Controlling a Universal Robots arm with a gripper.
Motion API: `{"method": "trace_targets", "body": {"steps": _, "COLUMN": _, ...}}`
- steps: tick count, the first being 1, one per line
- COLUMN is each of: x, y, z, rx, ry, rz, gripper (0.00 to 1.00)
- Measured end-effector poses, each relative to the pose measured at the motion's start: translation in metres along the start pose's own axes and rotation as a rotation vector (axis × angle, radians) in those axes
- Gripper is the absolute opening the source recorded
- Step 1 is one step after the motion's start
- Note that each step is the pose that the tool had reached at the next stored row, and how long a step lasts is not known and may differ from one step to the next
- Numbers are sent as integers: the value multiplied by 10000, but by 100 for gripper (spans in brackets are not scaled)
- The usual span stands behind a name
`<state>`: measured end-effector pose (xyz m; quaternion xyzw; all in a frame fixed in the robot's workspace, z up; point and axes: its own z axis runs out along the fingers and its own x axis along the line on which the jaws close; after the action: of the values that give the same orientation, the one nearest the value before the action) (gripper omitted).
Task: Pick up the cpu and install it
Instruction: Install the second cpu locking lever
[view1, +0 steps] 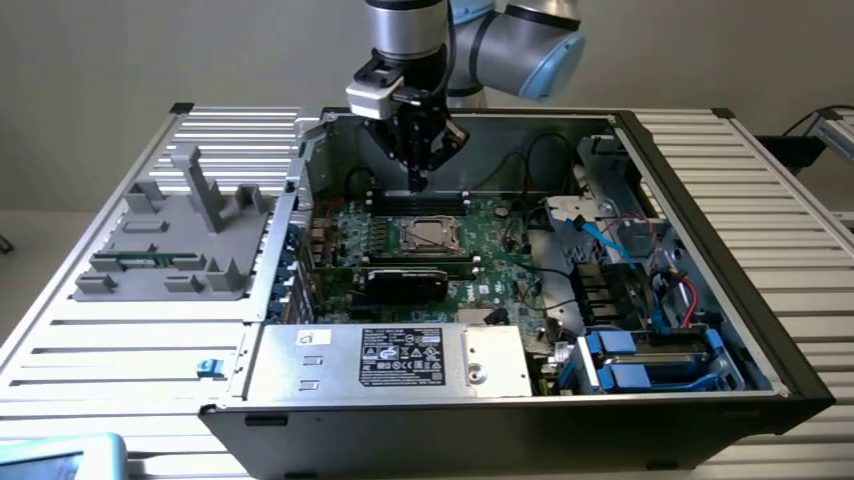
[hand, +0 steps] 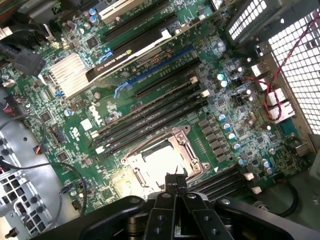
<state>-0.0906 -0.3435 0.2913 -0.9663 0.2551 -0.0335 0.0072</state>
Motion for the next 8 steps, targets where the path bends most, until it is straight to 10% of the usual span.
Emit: {"method": "trace_targets", "body": {"steps": 8, "x": 22, "y": 156, "z": -3, "rx": 247, "ry": -141, "rz": 19, "gripper": 11}}
